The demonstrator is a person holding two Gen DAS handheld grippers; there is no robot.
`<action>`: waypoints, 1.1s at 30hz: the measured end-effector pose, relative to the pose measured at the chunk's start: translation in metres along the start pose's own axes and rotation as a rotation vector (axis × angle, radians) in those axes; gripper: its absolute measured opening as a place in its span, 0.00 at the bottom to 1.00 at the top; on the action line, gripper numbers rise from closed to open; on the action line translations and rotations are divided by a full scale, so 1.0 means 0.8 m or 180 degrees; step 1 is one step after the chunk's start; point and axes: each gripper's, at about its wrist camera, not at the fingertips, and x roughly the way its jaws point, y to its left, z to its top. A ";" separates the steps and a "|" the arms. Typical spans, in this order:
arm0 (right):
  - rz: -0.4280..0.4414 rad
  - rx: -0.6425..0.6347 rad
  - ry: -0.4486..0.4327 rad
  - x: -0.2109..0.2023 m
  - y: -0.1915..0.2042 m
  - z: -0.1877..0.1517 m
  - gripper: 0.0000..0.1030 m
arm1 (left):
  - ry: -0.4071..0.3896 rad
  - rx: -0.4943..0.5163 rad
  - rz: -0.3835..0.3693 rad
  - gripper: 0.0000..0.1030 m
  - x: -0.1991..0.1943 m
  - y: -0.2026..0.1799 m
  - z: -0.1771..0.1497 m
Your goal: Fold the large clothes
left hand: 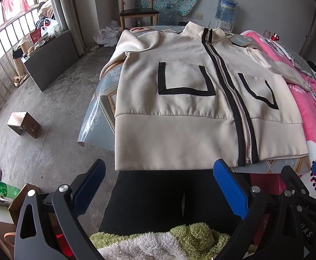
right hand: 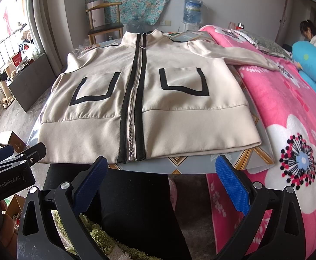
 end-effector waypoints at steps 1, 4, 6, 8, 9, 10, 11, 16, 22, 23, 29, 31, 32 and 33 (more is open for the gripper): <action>-0.0004 0.0000 -0.0001 -0.001 -0.001 0.000 0.94 | -0.0002 -0.0001 -0.0001 0.95 0.000 0.000 0.000; 0.0000 0.0001 -0.0002 -0.001 0.000 0.000 0.94 | -0.0005 0.0001 0.0002 0.95 0.000 0.001 0.000; 0.0000 0.0000 0.0000 -0.001 -0.001 0.000 0.94 | -0.0009 0.0000 0.0006 0.95 0.000 0.001 0.002; 0.0002 0.0001 0.0000 -0.002 -0.002 0.001 0.94 | -0.0010 -0.0002 0.0006 0.95 0.000 0.001 0.002; 0.0002 0.0001 0.0000 -0.002 -0.002 0.001 0.94 | -0.0014 0.0000 0.0007 0.95 0.000 0.001 0.003; 0.0003 0.0002 -0.0001 -0.003 -0.003 0.002 0.94 | -0.0017 0.0002 0.0010 0.95 0.000 0.001 0.004; 0.0003 0.0001 0.0000 -0.003 -0.003 0.002 0.94 | -0.0025 0.0004 0.0014 0.95 -0.002 0.001 0.003; 0.0001 0.0001 0.0001 -0.003 -0.003 0.002 0.94 | -0.0032 0.0005 0.0023 0.95 -0.002 0.000 0.002; 0.0005 0.0000 0.0000 -0.002 -0.004 0.002 0.94 | -0.0029 0.0008 0.0020 0.95 -0.002 0.000 0.002; 0.0005 -0.0002 0.0001 -0.002 -0.005 0.002 0.94 | -0.0029 0.0007 0.0021 0.95 -0.002 0.000 0.002; 0.0003 0.0006 0.0004 -0.002 -0.007 0.002 0.94 | -0.0027 0.0003 0.0022 0.95 -0.002 0.002 0.002; 0.0005 -0.0006 0.0004 -0.003 -0.001 0.001 0.94 | -0.0026 0.0000 0.0021 0.95 -0.001 0.003 0.002; 0.0005 -0.0007 0.0004 -0.003 0.000 0.001 0.94 | -0.0026 0.0002 0.0021 0.95 -0.001 0.003 0.002; 0.0004 -0.0008 0.0003 -0.003 -0.001 0.001 0.94 | -0.0028 0.0006 0.0022 0.95 -0.001 0.003 0.002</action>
